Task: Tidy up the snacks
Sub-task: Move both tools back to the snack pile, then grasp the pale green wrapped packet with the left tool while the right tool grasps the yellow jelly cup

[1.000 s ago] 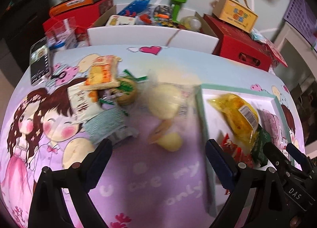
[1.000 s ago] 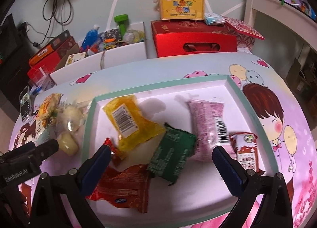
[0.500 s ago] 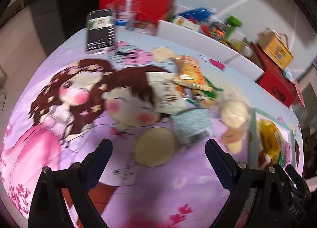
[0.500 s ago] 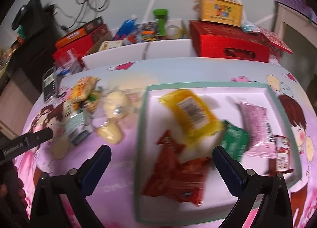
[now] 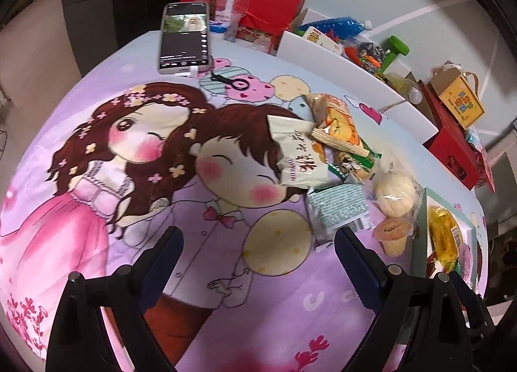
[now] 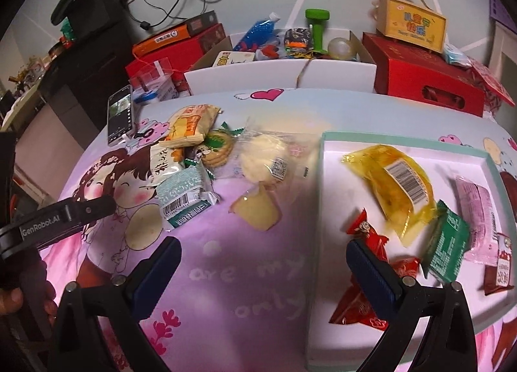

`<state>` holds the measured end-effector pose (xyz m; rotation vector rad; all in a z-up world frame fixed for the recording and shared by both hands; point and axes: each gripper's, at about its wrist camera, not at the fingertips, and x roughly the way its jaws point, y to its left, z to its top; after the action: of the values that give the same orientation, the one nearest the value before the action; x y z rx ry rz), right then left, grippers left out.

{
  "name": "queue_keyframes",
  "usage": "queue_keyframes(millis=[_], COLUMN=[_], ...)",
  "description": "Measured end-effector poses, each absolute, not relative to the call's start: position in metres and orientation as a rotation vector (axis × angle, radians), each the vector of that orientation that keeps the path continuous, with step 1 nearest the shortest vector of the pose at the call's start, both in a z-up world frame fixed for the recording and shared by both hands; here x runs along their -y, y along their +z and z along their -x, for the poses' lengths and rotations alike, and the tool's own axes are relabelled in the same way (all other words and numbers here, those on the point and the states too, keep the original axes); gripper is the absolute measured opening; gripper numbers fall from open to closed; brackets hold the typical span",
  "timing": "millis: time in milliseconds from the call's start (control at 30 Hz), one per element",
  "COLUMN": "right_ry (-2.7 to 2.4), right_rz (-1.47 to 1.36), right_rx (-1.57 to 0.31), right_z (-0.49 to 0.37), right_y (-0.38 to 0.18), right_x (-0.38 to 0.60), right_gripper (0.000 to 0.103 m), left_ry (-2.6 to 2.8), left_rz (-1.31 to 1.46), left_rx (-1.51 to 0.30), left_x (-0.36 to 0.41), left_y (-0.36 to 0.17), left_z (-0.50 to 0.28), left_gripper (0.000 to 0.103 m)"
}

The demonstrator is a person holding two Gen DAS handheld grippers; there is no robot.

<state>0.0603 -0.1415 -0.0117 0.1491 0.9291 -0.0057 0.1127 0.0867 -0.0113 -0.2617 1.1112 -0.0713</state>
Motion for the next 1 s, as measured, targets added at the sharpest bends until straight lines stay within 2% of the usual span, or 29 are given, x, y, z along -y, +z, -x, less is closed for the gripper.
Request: queue_keyframes(millis=[267, 400, 567, 633, 767, 900, 1000], right_ry=[0.028, 0.041, 0.060, 0.060, 0.067, 0.074, 0.075], right_rz=[-0.123, -0.103, -0.086, -0.080, -0.070, -0.044, -0.028], right_rx=[-0.921, -0.928, -0.929, -0.939, -0.954, -0.967, -0.982], right_z=[-0.068, -0.075, -0.085, -0.091, -0.103, -0.113, -0.119], right_y=[-0.015, -0.018, -0.022, -0.025, -0.031, -0.038, -0.045], right_x=[0.142, 0.138, 0.135, 0.136, 0.135, 0.131, 0.128], right_gripper=[0.102, 0.093, 0.088, 0.081, 0.079, 0.071, 0.071], left_ry=[-0.136, -0.157, -0.203, -0.211, -0.211, -0.205, -0.211], left_rz=[0.269, 0.263, 0.268, 0.261, 0.248, 0.233, 0.215], left_rx=[-1.128, -1.124, -1.113, -1.116, -1.145, -1.160, -1.170], left_x=[-0.063, -0.052, -0.038, -0.033, -0.027, -0.021, -0.014], left_y=[-0.015, -0.015, -0.017, -0.021, -0.035, -0.045, -0.052], left_z=[-0.129, -0.141, -0.154, -0.159, -0.166, -0.171, -0.174], left_gripper=[0.095, 0.095, 0.095, 0.095, 0.095, 0.095, 0.094])
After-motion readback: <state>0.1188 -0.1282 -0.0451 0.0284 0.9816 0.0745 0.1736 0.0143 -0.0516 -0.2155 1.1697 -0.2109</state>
